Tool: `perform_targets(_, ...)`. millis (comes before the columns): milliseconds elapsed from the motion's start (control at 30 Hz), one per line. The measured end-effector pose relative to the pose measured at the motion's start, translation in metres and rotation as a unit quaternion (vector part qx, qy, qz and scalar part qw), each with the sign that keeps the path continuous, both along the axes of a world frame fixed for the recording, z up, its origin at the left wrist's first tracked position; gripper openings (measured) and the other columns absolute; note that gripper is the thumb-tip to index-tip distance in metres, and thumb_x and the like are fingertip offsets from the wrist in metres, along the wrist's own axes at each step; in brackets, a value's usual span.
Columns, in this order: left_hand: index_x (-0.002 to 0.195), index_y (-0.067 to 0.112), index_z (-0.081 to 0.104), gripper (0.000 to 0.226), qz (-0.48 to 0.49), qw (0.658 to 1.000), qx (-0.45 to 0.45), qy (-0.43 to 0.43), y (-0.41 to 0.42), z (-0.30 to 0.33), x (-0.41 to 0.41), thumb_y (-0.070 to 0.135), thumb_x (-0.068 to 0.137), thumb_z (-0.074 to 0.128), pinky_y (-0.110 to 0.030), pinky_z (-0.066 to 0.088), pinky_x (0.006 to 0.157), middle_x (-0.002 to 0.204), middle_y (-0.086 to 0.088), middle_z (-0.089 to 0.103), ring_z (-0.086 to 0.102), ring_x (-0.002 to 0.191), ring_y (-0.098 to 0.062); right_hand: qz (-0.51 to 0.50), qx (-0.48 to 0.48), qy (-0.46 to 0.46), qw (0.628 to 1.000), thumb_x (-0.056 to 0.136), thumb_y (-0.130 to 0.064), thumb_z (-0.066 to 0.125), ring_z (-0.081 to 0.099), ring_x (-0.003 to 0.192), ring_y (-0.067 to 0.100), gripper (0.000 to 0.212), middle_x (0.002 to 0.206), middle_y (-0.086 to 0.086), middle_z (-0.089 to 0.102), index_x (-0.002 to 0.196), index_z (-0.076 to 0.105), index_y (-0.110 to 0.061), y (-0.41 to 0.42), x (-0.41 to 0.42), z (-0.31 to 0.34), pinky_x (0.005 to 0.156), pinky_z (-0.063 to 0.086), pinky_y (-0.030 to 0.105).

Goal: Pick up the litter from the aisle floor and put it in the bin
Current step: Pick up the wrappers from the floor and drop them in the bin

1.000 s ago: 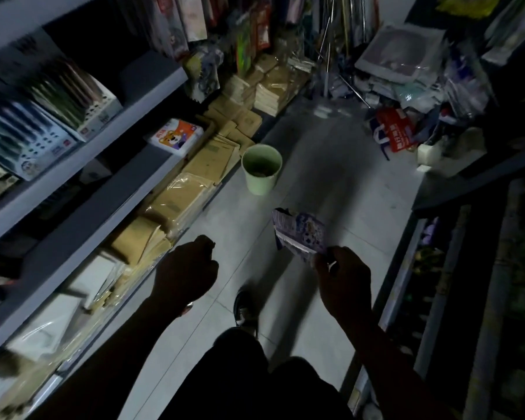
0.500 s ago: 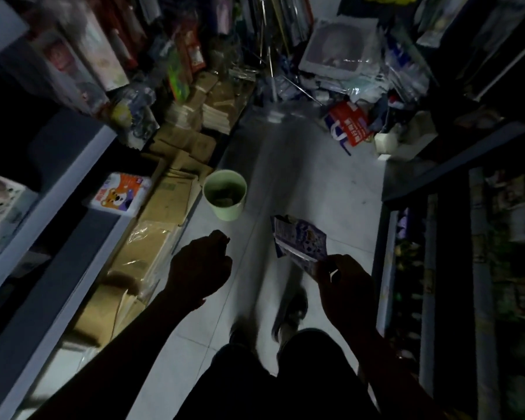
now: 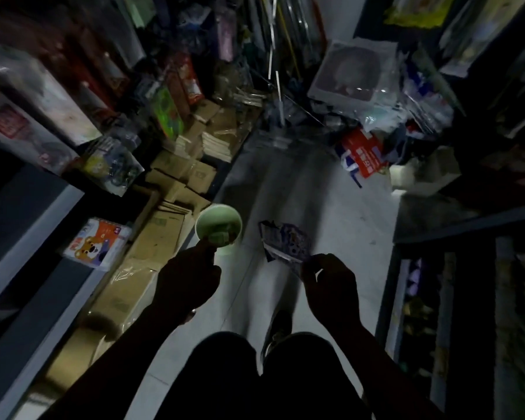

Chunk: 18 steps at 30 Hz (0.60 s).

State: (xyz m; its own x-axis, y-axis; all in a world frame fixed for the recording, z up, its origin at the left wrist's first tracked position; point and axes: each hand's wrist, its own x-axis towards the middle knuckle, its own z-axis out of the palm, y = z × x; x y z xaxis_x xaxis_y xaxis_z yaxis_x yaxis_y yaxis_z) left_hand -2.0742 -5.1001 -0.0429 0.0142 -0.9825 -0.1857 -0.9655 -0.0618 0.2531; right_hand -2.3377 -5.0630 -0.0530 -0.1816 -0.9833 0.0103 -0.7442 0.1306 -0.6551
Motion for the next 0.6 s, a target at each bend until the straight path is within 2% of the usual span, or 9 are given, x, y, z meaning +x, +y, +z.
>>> perform_targets(167, 0.106, 0.026, 0.053, 0.023, 0.102, 0.994, 0.021, 0.029, -0.033, -0.005, 0.011, 0.028, 0.086, 0.063, -0.022, 0.043, 0.048, 0.071, 0.010, 0.056, 0.053, 0.057, -0.006, 0.075, 0.000, 0.018, 0.997, 0.092, -0.019, 0.069, 0.054, 0.072, 0.013, 0.009, 0.082, -0.001, 0.061, 0.096, 0.070, -0.010, -0.079, 0.015, -0.006, 0.069, 0.039, 0.024)
perform_targets(233, 0.107, 0.028, 0.052, 0.023, 0.124, 0.991, 0.021, 0.051, -0.045, -0.008, 0.020, 0.029, 0.086, 0.062, -0.029, 0.050, 0.055, 0.076, 0.011, 0.058, 0.056, 0.062, -0.009, 0.097, 0.003, 0.015, 0.995, 0.092, -0.017, 0.070, 0.054, 0.070, 0.013, 0.008, 0.080, -0.003, 0.059, 0.095, 0.070, -0.009, -0.105, 0.028, -0.009, 0.067, 0.039, 0.024)
perform_targets(300, 0.106, 0.030, 0.051, 0.022, 0.145, 0.986, 0.021, 0.073, -0.059, -0.015, 0.031, 0.031, 0.087, 0.061, -0.031, 0.050, 0.059, 0.079, 0.012, 0.059, 0.055, 0.065, -0.009, 0.119, 0.014, 0.018, 0.993, 0.092, -0.015, 0.069, 0.056, 0.069, 0.016, 0.006, 0.079, -0.004, 0.057, 0.092, 0.070, -0.009, -0.130, 0.044, -0.015, 0.064, 0.040, 0.025)
perform_targets(467, 0.111, 0.027, 0.052, 0.021, 0.186, 0.976, 0.046, 0.102, -0.115, -0.045, 0.063, 0.037, 0.094, 0.059, -0.032, 0.057, 0.064, 0.085, 0.011, 0.062, 0.059, 0.070, -0.007, 0.148, 0.038, 0.053, 0.987, 0.093, -0.015, 0.066, 0.061, 0.071, 0.025, 0.010, 0.081, 0.007, 0.064, 0.088, 0.068, -0.007, -0.193, 0.091, -0.036, 0.062, 0.047, 0.033)
perform_targets(533, 0.113, 0.024, 0.055, 0.021, 0.179, 0.977, 0.041, 0.104, -0.140, -0.063, 0.080, 0.039, 0.098, 0.056, -0.029, 0.055, 0.069, 0.092, 0.008, 0.064, 0.060, 0.077, -0.009, 0.144, 0.052, 0.060, 0.986, 0.093, -0.013, 0.066, 0.062, 0.069, 0.026, 0.010, 0.080, 0.009, 0.065, 0.088, 0.069, -0.006, -0.217, 0.110, -0.045, 0.062, 0.051, 0.036)
perform_targets(600, 0.115, 0.021, 0.059, 0.025, 0.174, 0.981, 0.026, 0.085, -0.164, -0.081, 0.095, 0.038, 0.100, 0.052, -0.025, 0.047, 0.074, 0.100, 0.003, 0.062, 0.057, 0.087, -0.012, 0.134, 0.080, 0.064, 0.986, 0.094, -0.013, 0.066, 0.064, 0.070, 0.028, 0.010, 0.081, 0.010, 0.067, 0.089, 0.070, -0.005, -0.238, 0.128, -0.056, 0.063, 0.052, 0.036)
